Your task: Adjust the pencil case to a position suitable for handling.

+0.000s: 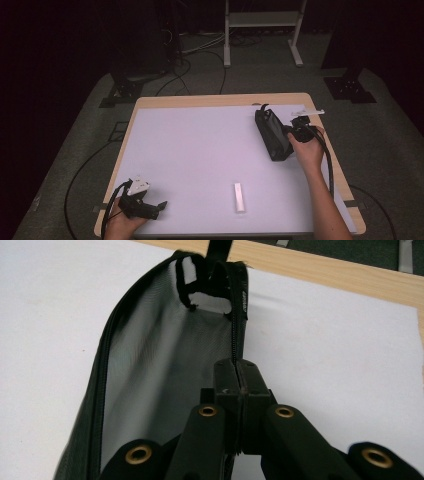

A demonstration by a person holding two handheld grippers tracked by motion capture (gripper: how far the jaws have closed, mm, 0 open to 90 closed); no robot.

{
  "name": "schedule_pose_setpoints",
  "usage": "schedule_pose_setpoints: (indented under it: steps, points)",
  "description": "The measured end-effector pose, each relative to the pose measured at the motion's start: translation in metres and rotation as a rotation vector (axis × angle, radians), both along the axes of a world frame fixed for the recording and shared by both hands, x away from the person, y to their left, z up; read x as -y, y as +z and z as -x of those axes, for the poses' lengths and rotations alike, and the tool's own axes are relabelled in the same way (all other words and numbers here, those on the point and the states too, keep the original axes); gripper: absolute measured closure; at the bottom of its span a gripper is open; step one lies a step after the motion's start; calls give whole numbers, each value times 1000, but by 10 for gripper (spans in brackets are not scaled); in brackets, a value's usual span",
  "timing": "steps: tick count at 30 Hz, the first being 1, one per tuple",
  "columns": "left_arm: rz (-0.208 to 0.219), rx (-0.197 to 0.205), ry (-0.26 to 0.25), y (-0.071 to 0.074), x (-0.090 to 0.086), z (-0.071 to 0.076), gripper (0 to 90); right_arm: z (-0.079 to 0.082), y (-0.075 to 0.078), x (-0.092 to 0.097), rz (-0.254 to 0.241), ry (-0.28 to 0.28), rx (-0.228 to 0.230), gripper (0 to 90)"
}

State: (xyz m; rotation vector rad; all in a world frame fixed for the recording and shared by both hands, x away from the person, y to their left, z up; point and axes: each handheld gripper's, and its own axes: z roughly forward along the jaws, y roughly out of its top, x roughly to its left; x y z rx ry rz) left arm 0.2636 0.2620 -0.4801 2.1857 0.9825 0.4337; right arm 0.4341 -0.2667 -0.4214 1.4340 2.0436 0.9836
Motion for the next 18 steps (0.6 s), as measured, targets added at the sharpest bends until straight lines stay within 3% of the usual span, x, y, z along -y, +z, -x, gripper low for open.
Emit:
schedule_pose_setpoints:
  steps: [13,18]
  points:
    - [0,1,0,0,0,0,0,9,11,3,-18,50,23,886]
    - [0,1,0,0,0,0,0,16,19,4,-31,94,38,886]
